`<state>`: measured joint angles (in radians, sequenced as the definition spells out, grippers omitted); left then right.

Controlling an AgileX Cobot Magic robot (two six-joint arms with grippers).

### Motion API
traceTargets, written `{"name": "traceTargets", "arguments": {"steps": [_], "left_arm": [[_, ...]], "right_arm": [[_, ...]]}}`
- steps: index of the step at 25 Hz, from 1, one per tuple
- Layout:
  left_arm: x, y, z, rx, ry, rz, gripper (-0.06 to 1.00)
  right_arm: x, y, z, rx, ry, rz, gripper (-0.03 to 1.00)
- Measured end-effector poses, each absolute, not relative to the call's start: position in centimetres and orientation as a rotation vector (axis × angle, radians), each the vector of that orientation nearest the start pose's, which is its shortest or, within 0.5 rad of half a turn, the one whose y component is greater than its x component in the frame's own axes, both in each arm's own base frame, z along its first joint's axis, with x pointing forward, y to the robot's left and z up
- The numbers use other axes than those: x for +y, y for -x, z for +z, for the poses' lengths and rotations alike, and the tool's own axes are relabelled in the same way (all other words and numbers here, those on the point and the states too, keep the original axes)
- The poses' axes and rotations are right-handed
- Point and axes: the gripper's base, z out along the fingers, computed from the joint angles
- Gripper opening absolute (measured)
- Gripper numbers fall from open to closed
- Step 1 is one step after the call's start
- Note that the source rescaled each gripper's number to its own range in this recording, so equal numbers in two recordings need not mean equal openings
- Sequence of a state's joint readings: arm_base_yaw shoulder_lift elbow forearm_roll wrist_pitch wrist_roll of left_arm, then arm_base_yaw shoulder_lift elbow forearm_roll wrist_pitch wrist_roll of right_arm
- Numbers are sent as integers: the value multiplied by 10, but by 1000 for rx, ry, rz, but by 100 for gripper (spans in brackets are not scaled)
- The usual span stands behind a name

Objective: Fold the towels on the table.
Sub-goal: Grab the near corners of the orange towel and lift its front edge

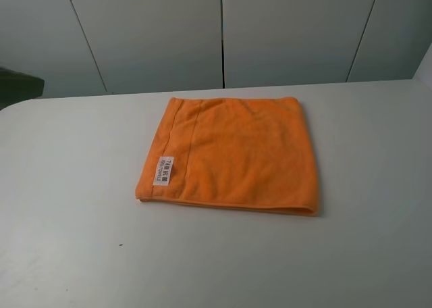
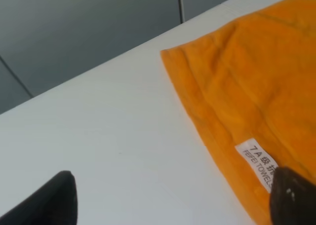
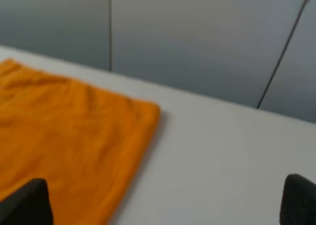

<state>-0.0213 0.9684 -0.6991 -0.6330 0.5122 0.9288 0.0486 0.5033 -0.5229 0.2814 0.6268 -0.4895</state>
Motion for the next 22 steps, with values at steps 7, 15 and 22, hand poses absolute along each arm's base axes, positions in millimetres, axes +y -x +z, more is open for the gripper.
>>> {"name": "traceTargets", "arguments": {"steps": [7, 15, 22], "left_arm": [[-35, -244, 291, 2098, -760, -113, 100], [-76, -285, 254, 2100, -1117, -171, 100], [-117, -295, 205, 2055, -1630, -95, 100]], "right_arm": [[53, -152, 269, 2258, 821, 145, 100], [99, -199, 230, 2432, 1286, 110, 100], [128, -210, 211, 2310, 1440, 28, 100]]}}
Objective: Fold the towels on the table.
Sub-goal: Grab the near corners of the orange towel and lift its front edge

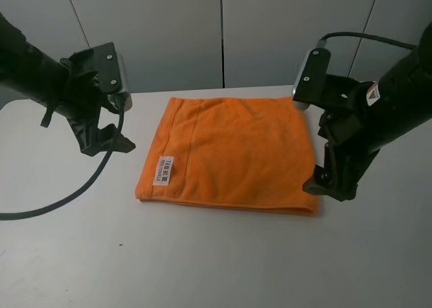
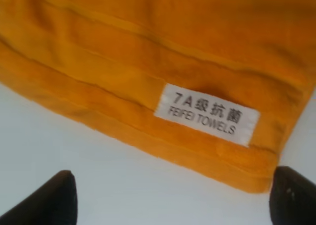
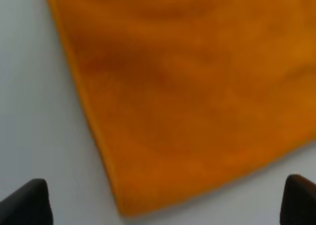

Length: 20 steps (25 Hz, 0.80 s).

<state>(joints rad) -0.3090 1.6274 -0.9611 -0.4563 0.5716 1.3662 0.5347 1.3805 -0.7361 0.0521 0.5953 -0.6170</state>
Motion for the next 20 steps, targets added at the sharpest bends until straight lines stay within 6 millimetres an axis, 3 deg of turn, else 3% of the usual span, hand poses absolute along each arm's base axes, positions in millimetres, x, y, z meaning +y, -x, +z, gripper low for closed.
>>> {"name": "traceTargets", "arguments": {"steps": [5, 15, 20], "left_arm": [[-132, -290, 193, 1974, -1838, -33, 100], [-152, -303, 180, 1964, -1973, 4, 100], [-153, -305, 160, 2047, -2051, -49, 100]], "right_arm": [[134, -212, 211, 2295, 1394, 60, 100], [133, -219, 165, 2344, 1764, -30, 100], [134, -220, 148, 2330, 1905, -28, 100]]}}
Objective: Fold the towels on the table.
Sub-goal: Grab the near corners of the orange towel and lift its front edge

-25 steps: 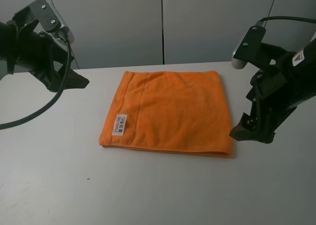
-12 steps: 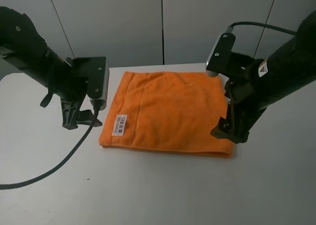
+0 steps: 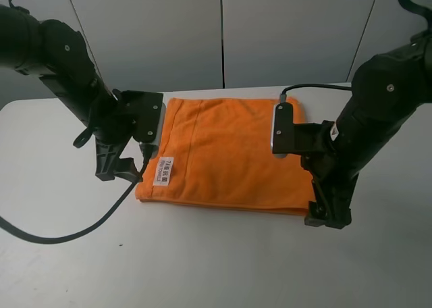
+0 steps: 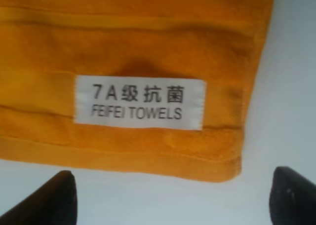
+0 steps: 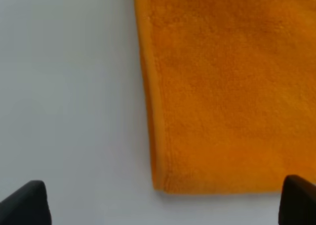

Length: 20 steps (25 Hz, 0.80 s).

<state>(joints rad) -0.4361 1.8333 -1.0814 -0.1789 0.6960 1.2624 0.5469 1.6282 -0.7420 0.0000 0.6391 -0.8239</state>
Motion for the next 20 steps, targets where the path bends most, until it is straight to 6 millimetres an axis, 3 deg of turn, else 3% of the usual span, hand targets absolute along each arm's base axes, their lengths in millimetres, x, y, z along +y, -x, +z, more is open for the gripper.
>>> {"name": "traceTargets", "arguments": {"steps": [4, 13, 20], "left_arm": [[-154, -305, 146, -2352, 2370, 74, 100], [-151, -306, 145, -2309, 2392, 30, 100], [-151, -306, 145, -2304, 2396, 29, 100]], "right_arm": [[137, -218, 141, 2312, 1976, -23, 100], [148, -217, 114, 2296, 2082, -18, 100], [151, -223, 113, 2239, 2072, -55, 100]]}}
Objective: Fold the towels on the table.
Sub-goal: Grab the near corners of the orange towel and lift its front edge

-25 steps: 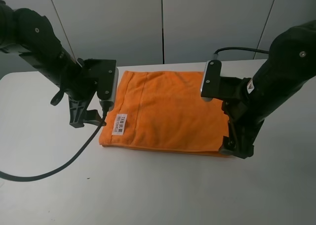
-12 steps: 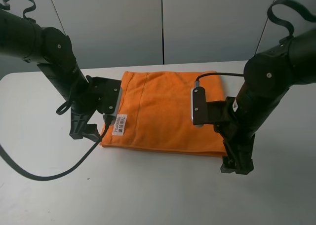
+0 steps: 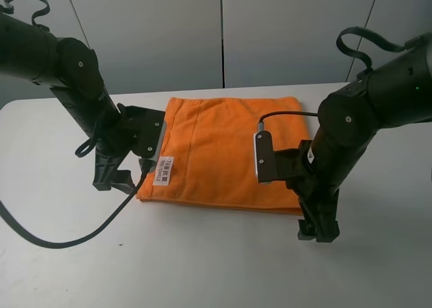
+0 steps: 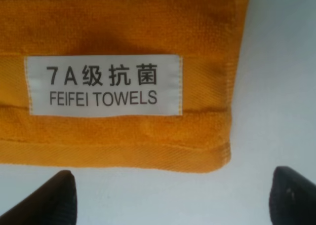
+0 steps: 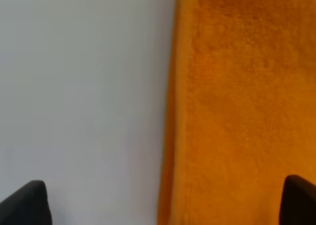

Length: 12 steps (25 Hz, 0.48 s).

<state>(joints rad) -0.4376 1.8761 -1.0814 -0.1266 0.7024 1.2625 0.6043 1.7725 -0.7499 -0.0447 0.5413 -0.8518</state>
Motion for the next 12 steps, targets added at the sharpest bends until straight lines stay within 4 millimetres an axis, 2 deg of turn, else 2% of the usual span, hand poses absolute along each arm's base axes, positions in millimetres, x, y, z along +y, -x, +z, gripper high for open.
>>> {"name": "traceTargets", "arguments": {"steps": [12], "left_arm": [[-151, -306, 145, -2278, 2422, 26, 100]], "right_arm": [[149, -226, 94, 2256, 2148, -101, 100]]}}
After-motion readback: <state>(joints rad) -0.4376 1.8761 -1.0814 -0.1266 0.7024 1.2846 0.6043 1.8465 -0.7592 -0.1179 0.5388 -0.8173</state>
